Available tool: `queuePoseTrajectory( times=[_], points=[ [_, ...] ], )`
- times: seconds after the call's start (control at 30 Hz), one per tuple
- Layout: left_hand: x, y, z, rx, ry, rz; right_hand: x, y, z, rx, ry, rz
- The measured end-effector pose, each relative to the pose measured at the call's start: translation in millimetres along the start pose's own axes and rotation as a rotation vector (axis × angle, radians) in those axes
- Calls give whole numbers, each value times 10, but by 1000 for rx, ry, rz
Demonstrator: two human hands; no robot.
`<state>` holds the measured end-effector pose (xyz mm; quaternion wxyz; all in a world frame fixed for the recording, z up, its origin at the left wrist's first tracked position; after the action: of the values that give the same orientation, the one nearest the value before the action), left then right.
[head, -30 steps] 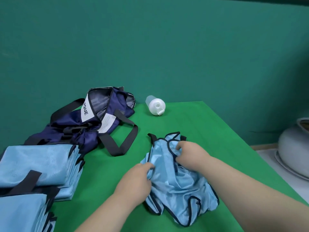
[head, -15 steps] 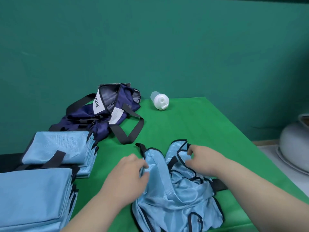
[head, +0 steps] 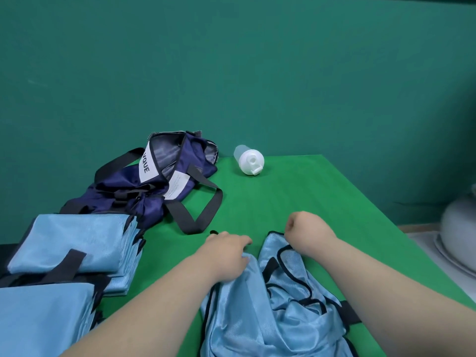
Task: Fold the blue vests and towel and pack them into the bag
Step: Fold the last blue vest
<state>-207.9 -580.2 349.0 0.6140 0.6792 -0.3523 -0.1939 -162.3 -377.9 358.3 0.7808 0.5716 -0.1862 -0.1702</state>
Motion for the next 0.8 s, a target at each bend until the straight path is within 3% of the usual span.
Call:
queuePoseTrajectory(
  times=[0.1, 0.2, 0.3, 0.4, 0.57, 0.8],
  points=[
    [-29, 16, 11, -169, -8, -6, -2, -15, -43, 84, 24, 52],
    [100, 77, 12, -39, -22, -93, 55, 7, -72, 73, 31, 62],
    [401, 259, -2, 125, -52, -234, 217, 225, 13, -117, 93, -52],
    [763, 434, -14, 229, -54, -253, 462, 566, 170, -288, 144, -157],
    [1395, 648, -140, 123, -70, -319, 931, 1170, 392, -460, 202, -261],
    [2249, 934, -306, 136, 79, -524, 1550, 1748, 451, -491, 205, -366]
  ],
)
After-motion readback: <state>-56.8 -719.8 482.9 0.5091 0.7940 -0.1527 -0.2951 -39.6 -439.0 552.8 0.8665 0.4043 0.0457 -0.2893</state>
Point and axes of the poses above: each hand's wrist, its own x-axis away from the middle knuckle, its own y-axis out of the back of the hand, z = x × y, the point moved 1 cm from there along -x, towards the middle knuckle, and after that the axes turned 2 degrees about -y, right-handed, at the moved point
